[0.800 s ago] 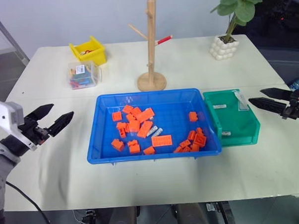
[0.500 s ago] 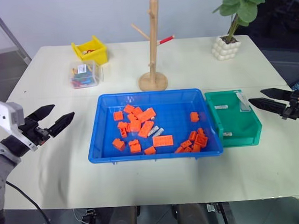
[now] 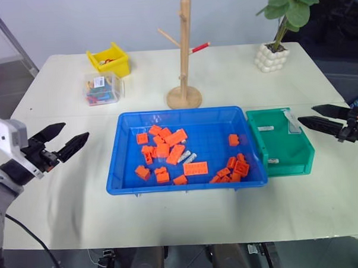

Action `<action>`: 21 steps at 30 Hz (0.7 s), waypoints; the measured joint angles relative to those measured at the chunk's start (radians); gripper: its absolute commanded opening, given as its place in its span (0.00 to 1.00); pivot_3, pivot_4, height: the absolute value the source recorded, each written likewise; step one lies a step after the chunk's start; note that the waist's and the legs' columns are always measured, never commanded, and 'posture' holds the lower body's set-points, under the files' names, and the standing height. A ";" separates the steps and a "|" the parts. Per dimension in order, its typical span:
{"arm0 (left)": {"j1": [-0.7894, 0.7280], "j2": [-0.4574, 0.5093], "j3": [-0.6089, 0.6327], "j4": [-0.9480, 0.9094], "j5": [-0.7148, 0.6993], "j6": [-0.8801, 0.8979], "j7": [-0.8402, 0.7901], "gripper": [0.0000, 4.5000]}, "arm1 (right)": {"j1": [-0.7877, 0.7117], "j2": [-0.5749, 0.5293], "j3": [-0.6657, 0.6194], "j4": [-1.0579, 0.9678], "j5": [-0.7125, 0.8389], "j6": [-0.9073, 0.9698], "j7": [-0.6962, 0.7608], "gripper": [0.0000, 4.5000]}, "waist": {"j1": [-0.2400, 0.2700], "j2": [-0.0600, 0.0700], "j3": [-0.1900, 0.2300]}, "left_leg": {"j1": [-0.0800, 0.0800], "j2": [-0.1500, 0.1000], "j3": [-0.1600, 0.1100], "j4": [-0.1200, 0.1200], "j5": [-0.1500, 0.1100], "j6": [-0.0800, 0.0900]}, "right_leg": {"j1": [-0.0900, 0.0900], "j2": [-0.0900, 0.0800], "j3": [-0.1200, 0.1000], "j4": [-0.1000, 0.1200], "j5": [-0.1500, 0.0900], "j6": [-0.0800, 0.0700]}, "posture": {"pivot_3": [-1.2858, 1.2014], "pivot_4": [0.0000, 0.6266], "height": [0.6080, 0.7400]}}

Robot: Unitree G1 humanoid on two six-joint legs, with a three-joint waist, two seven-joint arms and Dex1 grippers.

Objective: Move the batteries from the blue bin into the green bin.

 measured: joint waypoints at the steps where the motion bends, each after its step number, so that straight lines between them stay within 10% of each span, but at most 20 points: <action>1: -0.004 0.000 -0.001 0.000 0.000 0.000 -0.002 1.00 | -0.005 0.000 0.005 0.000 0.000 0.000 -0.001 0.99 | 0.000 0.000 0.000 | 0.000 0.000 0.000 0.000 0.000 0.000 | 0.000 0.000 0.000 0.000 0.000 0.000 | 0.52 0.24 1.00; 21: -0.149 0.123 -0.088 0.010 -0.044 0.094 -0.152 1.00 | -0.117 0.002 0.077 -0.085 0.012 0.014 -0.029 0.99 | -0.001 0.000 0.000 | -0.004 0.000 0.000 0.000 0.000 0.000 | -0.003 0.000 0.000 0.000 0.000 0.000 | 0.52 0.24 1.00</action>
